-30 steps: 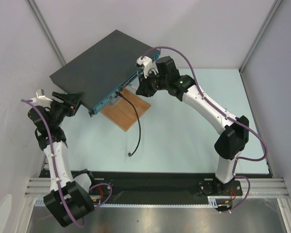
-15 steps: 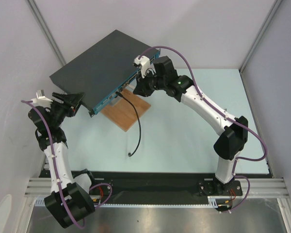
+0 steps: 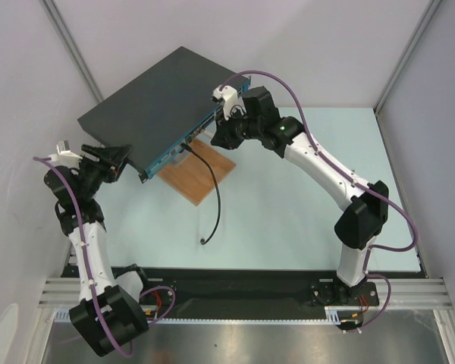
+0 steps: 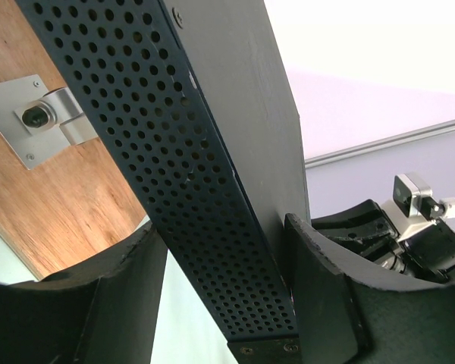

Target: Insert the plug into the switch port

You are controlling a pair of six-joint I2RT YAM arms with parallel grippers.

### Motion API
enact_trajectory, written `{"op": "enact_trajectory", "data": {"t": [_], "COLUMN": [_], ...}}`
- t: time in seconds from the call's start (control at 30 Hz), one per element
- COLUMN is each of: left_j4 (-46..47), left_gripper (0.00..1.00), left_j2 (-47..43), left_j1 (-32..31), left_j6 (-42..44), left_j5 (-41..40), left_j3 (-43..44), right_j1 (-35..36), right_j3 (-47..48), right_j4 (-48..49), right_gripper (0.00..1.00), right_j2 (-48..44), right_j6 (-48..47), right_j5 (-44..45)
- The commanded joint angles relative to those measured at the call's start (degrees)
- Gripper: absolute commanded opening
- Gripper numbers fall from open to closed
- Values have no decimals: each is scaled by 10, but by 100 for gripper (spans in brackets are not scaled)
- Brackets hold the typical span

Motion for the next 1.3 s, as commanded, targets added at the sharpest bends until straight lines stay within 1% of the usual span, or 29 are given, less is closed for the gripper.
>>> {"op": "enact_trajectory", "data": {"t": [0.0,0.17,0.57,1.27], "left_j4": [30,32,23,15], "left_gripper": [0,0,0,0], "left_j2": [-14,-12,-9,-17], "left_j1": [3,4,3,3], "left_j6": [20,19,26,28], "left_j5": [11,10,9,8], "left_j3": [18,19,23,20], "right_j1": [-11,-9,19,24], "right_j3": [1,-2,26,59], "right_j4": [18,14,16,23], "right_gripper": [0,0,0,0], "right_j2": [-21,-22,4,26], "right_j6": [6,-2,-16,-7], "right_j5": [-11,-14,27,38]}}
